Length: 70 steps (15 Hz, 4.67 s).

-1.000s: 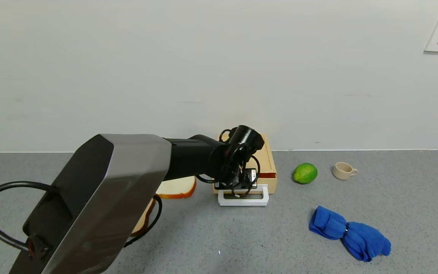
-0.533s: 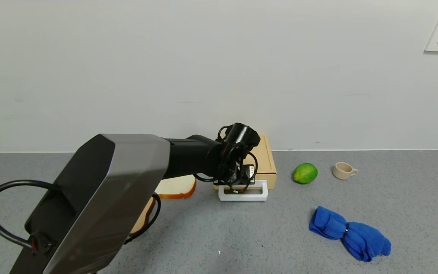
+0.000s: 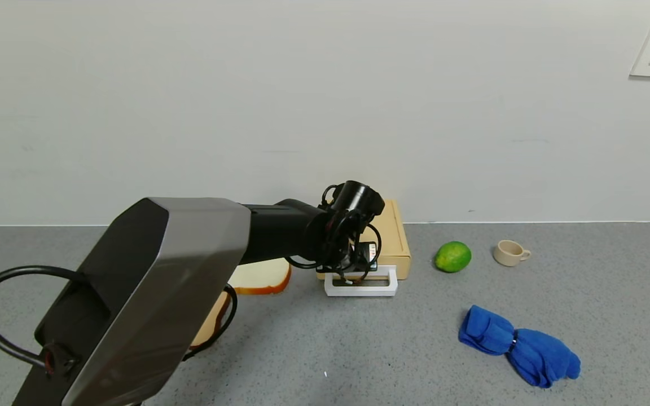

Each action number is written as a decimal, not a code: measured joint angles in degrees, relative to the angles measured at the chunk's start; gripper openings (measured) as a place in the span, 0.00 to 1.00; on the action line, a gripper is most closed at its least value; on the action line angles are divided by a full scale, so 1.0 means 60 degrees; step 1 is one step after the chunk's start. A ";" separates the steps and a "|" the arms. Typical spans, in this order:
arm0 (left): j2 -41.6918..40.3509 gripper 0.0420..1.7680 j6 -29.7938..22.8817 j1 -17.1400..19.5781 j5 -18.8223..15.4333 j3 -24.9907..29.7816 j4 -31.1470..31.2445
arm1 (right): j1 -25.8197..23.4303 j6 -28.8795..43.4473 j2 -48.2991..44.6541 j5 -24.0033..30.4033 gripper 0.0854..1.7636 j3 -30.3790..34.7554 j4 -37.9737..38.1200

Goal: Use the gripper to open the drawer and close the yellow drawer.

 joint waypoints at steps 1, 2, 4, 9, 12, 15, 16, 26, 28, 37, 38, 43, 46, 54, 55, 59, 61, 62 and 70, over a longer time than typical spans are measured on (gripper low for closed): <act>-0.0073 0.04 0.0000 -0.0004 0.0008 0.0018 0.0037 | 0.0000 0.0000 0.0000 0.0004 0.96 0.0000 0.0000; -0.0203 0.04 -0.0004 -0.0008 0.0016 0.0055 0.0102 | 0.0000 0.0008 0.0000 0.0000 0.96 0.0000 0.0004; -0.0622 0.04 0.0008 -0.0069 0.0030 0.0098 0.0823 | 0.0000 0.0004 0.0000 0.0000 0.96 0.0000 0.0004; -0.2186 0.04 0.0522 -0.0226 0.0106 0.0291 0.2532 | 0.0000 0.0000 0.0000 0.0000 0.97 0.0000 0.0004; -0.3143 0.04 0.1262 0.0014 -0.0065 0.0955 0.2538 | 0.0000 0.0004 0.0000 -0.0004 0.97 0.0000 0.0004; -0.4263 0.04 0.1841 0.0378 -0.0510 0.2007 0.2044 | 0.0000 0.0000 0.0000 0.0004 0.97 0.0000 0.0004; -0.4704 0.04 0.2058 0.0510 -0.0754 0.2452 0.1843 | 0.0000 0.0004 0.0000 0.0000 0.97 0.0000 0.0004; -0.8192 0.37 0.3917 0.1668 -0.3216 0.7205 -0.1079 | 0.0000 0.0000 0.0000 0.0004 0.97 0.0000 0.0000; -0.8633 0.51 0.4358 0.1843 -0.3359 0.7962 -0.1552 | 0.0000 0.0004 0.0000 0.0000 0.97 0.0000 0.0004; -1.2215 0.82 0.5331 0.3216 -0.3359 1.1370 -0.3596 | 0.0000 0.0004 0.0000 0.0008 0.97 0.0000 0.0000; -1.2703 0.84 0.5358 0.3377 -0.3356 1.1638 -0.3568 | 0.0000 0.0000 0.0000 0.0008 0.97 0.0000 0.0004; -1.5165 0.90 0.5429 0.4094 -0.2989 1.2786 -0.3464 | 0.0000 0.0000 0.0000 0.0000 0.97 0.0000 0.0004; -1.6415 0.92 0.5482 0.4466 -0.2456 1.3150 -0.2926 | 0.0000 0.0004 0.0000 0.0004 0.97 0.0000 0.0000; -1.9011 0.95 0.6467 0.4848 0.0788 1.2812 -0.0977 | 0.0000 0.0004 0.0000 0.0000 0.97 0.0000 0.0004; -1.9277 0.95 0.6540 0.4990 0.0872 1.2753 -0.0784 | 0.0000 0.0004 0.0000 0.0004 0.97 0.0000 0.0000; -2.0131 0.96 0.6305 0.5283 0.1022 1.2717 -0.0490 | 0.0000 0.0004 0.0000 0.0000 0.97 0.0000 0.0004; -2.0291 0.96 0.6370 0.5425 0.1046 1.2579 -0.0421 | 0.0000 0.0004 0.0000 0.0004 0.97 0.0000 0.0004; -2.0342 0.96 0.6467 0.5646 0.0996 1.2510 -0.0421 | 0.0000 0.0004 0.0000 0.0004 0.97 0.0000 0.0004; -2.2138 0.96 0.6544 0.6164 -0.1420 1.3723 -0.0492 | 0.0000 0.0004 0.0000 0.0004 0.97 0.0000 0.0004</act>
